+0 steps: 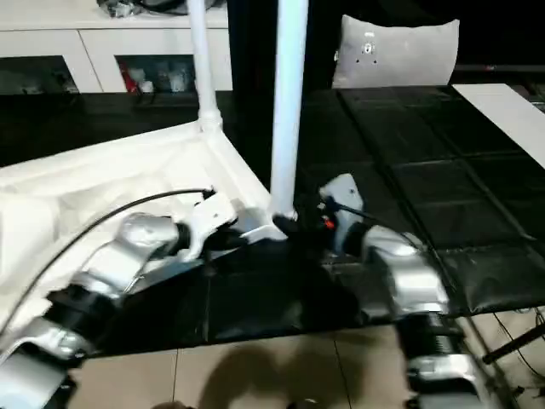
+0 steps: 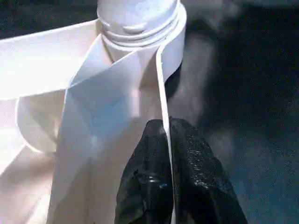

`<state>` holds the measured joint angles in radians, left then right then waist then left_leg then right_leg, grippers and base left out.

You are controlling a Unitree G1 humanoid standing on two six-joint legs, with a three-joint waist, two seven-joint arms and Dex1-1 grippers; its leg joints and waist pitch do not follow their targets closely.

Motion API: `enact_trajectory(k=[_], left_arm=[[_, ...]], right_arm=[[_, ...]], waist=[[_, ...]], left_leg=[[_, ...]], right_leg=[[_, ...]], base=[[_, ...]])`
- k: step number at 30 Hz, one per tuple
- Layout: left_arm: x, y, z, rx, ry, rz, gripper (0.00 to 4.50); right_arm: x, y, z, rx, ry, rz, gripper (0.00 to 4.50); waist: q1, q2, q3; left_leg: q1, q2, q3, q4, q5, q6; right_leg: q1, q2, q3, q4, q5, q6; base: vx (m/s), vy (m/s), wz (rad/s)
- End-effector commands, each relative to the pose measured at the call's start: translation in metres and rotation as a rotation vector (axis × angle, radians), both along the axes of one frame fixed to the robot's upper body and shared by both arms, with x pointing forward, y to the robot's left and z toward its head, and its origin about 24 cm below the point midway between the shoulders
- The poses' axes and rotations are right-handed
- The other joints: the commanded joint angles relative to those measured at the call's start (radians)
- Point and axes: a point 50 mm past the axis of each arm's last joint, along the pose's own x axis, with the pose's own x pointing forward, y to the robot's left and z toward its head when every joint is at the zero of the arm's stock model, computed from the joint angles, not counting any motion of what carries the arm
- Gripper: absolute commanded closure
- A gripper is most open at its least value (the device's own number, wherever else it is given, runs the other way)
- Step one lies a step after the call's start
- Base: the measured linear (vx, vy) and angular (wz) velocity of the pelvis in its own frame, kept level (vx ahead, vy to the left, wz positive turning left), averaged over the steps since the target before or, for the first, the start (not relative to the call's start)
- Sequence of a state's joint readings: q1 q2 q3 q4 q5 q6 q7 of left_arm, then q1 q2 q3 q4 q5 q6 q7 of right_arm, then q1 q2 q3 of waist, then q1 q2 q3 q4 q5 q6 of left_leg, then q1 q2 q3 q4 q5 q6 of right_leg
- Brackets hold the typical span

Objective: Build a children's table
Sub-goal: Rotate leg to tighten

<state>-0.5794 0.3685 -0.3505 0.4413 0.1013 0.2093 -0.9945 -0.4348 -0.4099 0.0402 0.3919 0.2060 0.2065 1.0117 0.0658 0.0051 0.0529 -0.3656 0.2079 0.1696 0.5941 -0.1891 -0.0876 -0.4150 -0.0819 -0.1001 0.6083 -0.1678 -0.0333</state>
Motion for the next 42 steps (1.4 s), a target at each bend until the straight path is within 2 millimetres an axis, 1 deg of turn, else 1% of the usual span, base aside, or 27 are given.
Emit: enact_trajectory(k=[1, 2, 3, 5, 6, 7, 8, 9, 11, 12, 13, 16, 17, 18, 21, 22, 24, 28, 30, 34, 35, 36, 38, 39, 40, 41, 42], left_arm=[[-0.009, -0.005, -0.001, 0.034, 0.016, -0.145, 4.5], [-0.009, -0.005, -0.001, 0.034, 0.016, -0.145, 4.5], [-0.013, -0.001, -0.001, 0.048, 0.032, -0.198, 4.5], [-0.017, 0.005, -0.001, 0.086, 0.049, -0.27, 4.5], [-0.017, 0.005, -0.001, 0.086, 0.049, -0.27, 4.5], [-0.019, 0.009, -0.001, 0.115, 0.057, -0.328, 4.5], [-0.021, 0.01, -0.001, 0.125, 0.064, -0.36, 4.5], [-0.023, 0.011, 0.0, 0.131, 0.072, -0.396, 4.5], [-0.024, 0.011, 0.001, 0.134, 0.077, -0.421, 4.5], [-0.026, 0.012, 0.003, 0.136, 0.082, -0.451, 4.5], [-0.026, 0.012, 0.003, 0.136, 0.082, -0.451, 4.5], [-0.028, 0.012, 0.005, 0.141, 0.087, -0.494, 4.5], [-0.028, 0.011, 0.005, 0.144, 0.086, -0.499, 4.5], [-0.028, 0.011, 0.005, 0.146, 0.085, -0.503, 4.5], [-0.029, 0.01, 0.006, 0.143, 0.082, -0.524, 4.5], [-0.029, 0.009, 0.006, 0.142, 0.081, -0.525, 4.5], [-0.029, 0.009, 0.006, 0.139, 0.082, -0.533, 4.5], [-0.029, 0.009, 0.006, 0.138, 0.082, -0.536, 4.5], [-0.029, 0.009, 0.006, 0.139, 0.083, -0.531, 4.5], [-0.021, 0.008, 0.004, 0.112, 0.092, -0.417, 4.5], [-0.021, 0.008, 0.004, 0.112, 0.092, -0.417, 4.5], [-0.018, 0.004, 0.005, 0.067, 0.113, -0.35, 4.5], [-0.017, 0.001, 0.005, 0.048, 0.127, -0.305, 4.5], [-0.014, -0.007, 0.007, 0.003, 0.137, -0.229, 4.5], [-0.012, -0.012, 0.008, -0.027, 0.14, -0.191, 4.5], [-0.011, -0.019, 0.009, -0.059, 0.145, -0.154, 4.5], [-0.009, -0.026, 0.01, -0.084, 0.15, -0.117, 4.5]], right_arm=[[-0.003, 0.005, 0.004, -0.006, -0.009, 0.098, 0.03], [-0.003, 0.005, 0.004, -0.006, -0.009, 0.098, 0.24], [-0.006, 0.004, 0.005, -0.007, 0.015, 0.16, 0.36], [-0.009, 0.003, 0.007, -0.002, 0.047, 0.241, 0.47], [-0.009, 0.003, 0.007, -0.002, 0.047, 0.241, 0.62], [-0.012, 0.004, 0.007, 0.001, 0.074, 0.299, 0.62], [-0.013, 0.005, 0.006, -0.002, 0.089, 0.331, 0.79], [-0.015, 0.006, 0.006, -0.005, 0.1, 0.365, 0.91], [-0.017, 0.007, 0.005, -0.007, 0.108, 0.388, 0.96], [-0.019, 0.009, 0.004, -0.007, 0.117, 0.417, 1.23], [-0.019, 0.009, 0.004, -0.007, 0.117, 0.417, 1.23], [-0.023, 0.014, 0.002, 0.001, 0.142, 0.473, 1.52], [-0.023, 0.016, 0.001, 0.004, 0.144, 0.482, 1.52], [-0.024, 0.018, 0.0, 0.006, 0.146, 0.489, 1.67], [-0.023, 0.023, -0.001, 0.019, 0.142, 0.504, 1.95], [-0.023, 0.023, -0.001, 0.02, 0.141, 0.504, 1.95], [-0.023, 0.026, -0.002, 0.032, 0.152, 0.513, 2.27], [-0.024, 0.03, -0.003, 0.038, 0.167, 0.529, 2.46], [-0.025, 0.031, -0.003, 0.043, 0.175, 0.534, 2.52], [-0.028, 0.034, -0.002, 0.085, 0.185, 0.529, 2.55], [-0.028, 0.034, -0.002, 0.085, 0.185, 0.529, 2.55], [-0.028, 0.038, 0.0, 0.11, 0.19, 0.499, 2.55], [-0.027, 0.04, -0.002, 0.1, 0.187, 0.456, 2.55], [-0.022, 0.048, -0.005, 0.075, 0.164, 0.355, 2.55], [-0.018, 0.053, -0.006, 0.085, 0.159, 0.295, 2.55], [-0.014, 0.058, -0.007, 0.099, 0.159, 0.234, 2.55], [-0.008, 0.065, -0.008, 0.112, 0.155, 0.166, 2.55]], waist=[[0.005, -0.008, -0.071], [0.007, -0.005, -0.069], [0.01, -0.007, -0.071], [0.017, -0.005, -0.071], [0.021, -0.003, -0.07], [0.026, -0.005, -0.072], [0.027, -0.008, -0.071], [0.029, -0.007, -0.069], [0.033, -0.007, -0.07], [0.033, -0.011, -0.069], [0.035, -0.009, -0.069], [0.038, -0.008, -0.07], [0.04, -0.008, -0.071], [0.042, -0.007, -0.071], [0.045, -0.008, -0.071], [0.045, -0.009, -0.071], [0.045, -0.008, -0.072], [0.045, -0.008, -0.071], [0.045, -0.007, -0.071], [0.046, -0.008, -0.07], [0.045, -0.008, -0.07], [0.045, -0.006, -0.068], [0.044, -0.009, -0.064], [0.041, -0.01, -0.059], [0.035, -0.011, -0.056], [0.031, -0.009, -0.054], [0.028, -0.012, -0.059]], left_leg=[[0.002, 0.015, 0.001, -0.058, -0.153, 0.086], [0.002, 0.017, 0.001, -0.059, -0.154, 0.086], [0.003, 0.017, 0.001, -0.058, -0.154, 0.086], [0.004, 0.02, 0.001, -0.059, -0.152, 0.09], [0.005, 0.023, 0.002, -0.06, -0.149, 0.087], [0.007, 0.022, 0.002, -0.059, -0.151, 0.086], [0.005, 0.023, 0.003, -0.059, -0.15, 0.085], [0.005, 0.023, 0.003, -0.06, -0.157, 0.082], [0.005, 0.023, 0.003, -0.061, -0.156, 0.074], [0.005, 0.024, 0.003, -0.061, -0.159, 0.071], [0.006, 0.023, 0.003, -0.062, -0.16, 0.068], [0.006, 0.024, 0.003, -0.061, -0.156, 0.065], [0.006, 0.024, 0.003, -0.061, -0.15, 0.066], [0.007, 0.025, 0.003, -0.061, -0.152, 0.065], [0.007, 0.024, 0.002, -0.062, -0.154, 0.06], [0.005, 0.023, 0.002, -0.062, -0.152, 0.057], [0.006, 0.024, 0.002, -0.062, -0.149, 0.055], [0.006, 0.023, 0.002, -0.062, -0.153, 0.053], [0.006, 0.023, 0.002, -0.063, -0.154, 0.052], [0.008, 0.023, 0.003, -0.062, -0.155, 0.05], [0.008, 0.023, 0.003, -0.063, -0.157, 0.049], [0.009, 0.024, 0.003, -0.063, -0.166, 0.046], [0.013, 0.022, 0.004, -0.066, -0.184, 0.038], [0.016, 0.021, 0.002, -0.069, -0.208, 0.03], [0.018, 0.015, 0.0, -0.069, -0.239, 0.017], [0.021, 0.014, 0.0, -0.068, -0.253, 0.009], [0.027, 0.01, -0.002, -0.065, -0.251, 0.005]], right_leg=[[0.07, -0.057, 0.049, -0.081, -0.26, -0.161], [0.068, -0.058, 0.049, -0.081, -0.272, -0.16], [0.068, -0.058, 0.048, -0.08, -0.274, -0.161], [0.067, -0.058, 0.049, -0.079, -0.267, -0.166], [0.065, -0.058, 0.05, -0.077, -0.258, -0.171], [0.064, -0.058, 0.049, -0.076, -0.254, -0.176], [0.066, -0.059, 0.05, -0.075, -0.252, -0.175], [0.064, -0.058, 0.05, -0.076, -0.267, -0.172], [0.065, -0.061, 0.05, -0.076, -0.278, -0.165], [0.064, -0.061, 0.051, -0.077, -0.287, -0.162], [0.064, -0.061, 0.05, -0.077, -0.298, -0.159], [0.064, -0.062, 0.051, -0.076, -0.296, -0.158], [0.064, -0.062, 0.051, -0.075, -0.288, -0.158], [0.063, -0.062, 0.051, -0.075, -0.285, -0.158], [0.063, -0.062, 0.051, -0.076, -0.294, -0.154], [0.063, -0.061, 0.05, -0.075, -0.294, -0.153], [0.064, -0.062, 0.051, -0.074, -0.289, -0.153], [0.063, -0.061, 0.05, -0.075, -0.294, -0.149], [0.064, -0.061, 0.05, -0.075, -0.297, -0.149], [0.062, -0.061, 0.051, -0.076, -0.303, -0.147], [0.063, -0.06, 0.051, -0.077, -0.305, -0.149], [0.062, -0.06, 0.051, -0.078, -0.314, -0.15], [0.062, -0.061, 0.052, -0.082, -0.344, -0.142], [0.061, -0.062, 0.05, -0.088, -0.396, -0.131], [0.06, -0.063, 0.045, -0.097, -0.481, -0.105], [0.057, -0.064, 0.043, -0.101, -0.523, -0.092], [0.056, -0.068, 0.04, -0.111, -0.565, -0.069]], base=[[0.0, 0.0, 0.0], [0.0, 0.0, 0.0], [0.0, 0.0, 0.0], [0.0, 0.0, 0.0], [0.0, 0.0, 0.0], [0.0, 0.0, 0.0], [0.0, 0.0, 0.0], [0.0, 0.0, 0.0], [0.0, 0.0, 0.0], [0.0, 0.0, 0.0], [0.0, 0.0, 0.0], [0.0, 0.0, 0.0], [0.0, 0.0, 0.0], [0.0, 0.0, 0.0], [0.0, 0.0, 0.0], [0.0, 0.0, 0.0], [0.0, 0.0, 0.0], [0.0, 0.0, 0.0], [0.0, 0.0, 0.0], [0.0, 0.0, 0.0], [0.0, 0.0, 0.0], [0.0, 0.0, 0.0], [0.0, 0.0, 0.0], [0.0, 0.0, 0.0], [0.0, 0.0, 0.0], [0.0, 0.0, 0.0], [0.0, 0.0, 0.0]])
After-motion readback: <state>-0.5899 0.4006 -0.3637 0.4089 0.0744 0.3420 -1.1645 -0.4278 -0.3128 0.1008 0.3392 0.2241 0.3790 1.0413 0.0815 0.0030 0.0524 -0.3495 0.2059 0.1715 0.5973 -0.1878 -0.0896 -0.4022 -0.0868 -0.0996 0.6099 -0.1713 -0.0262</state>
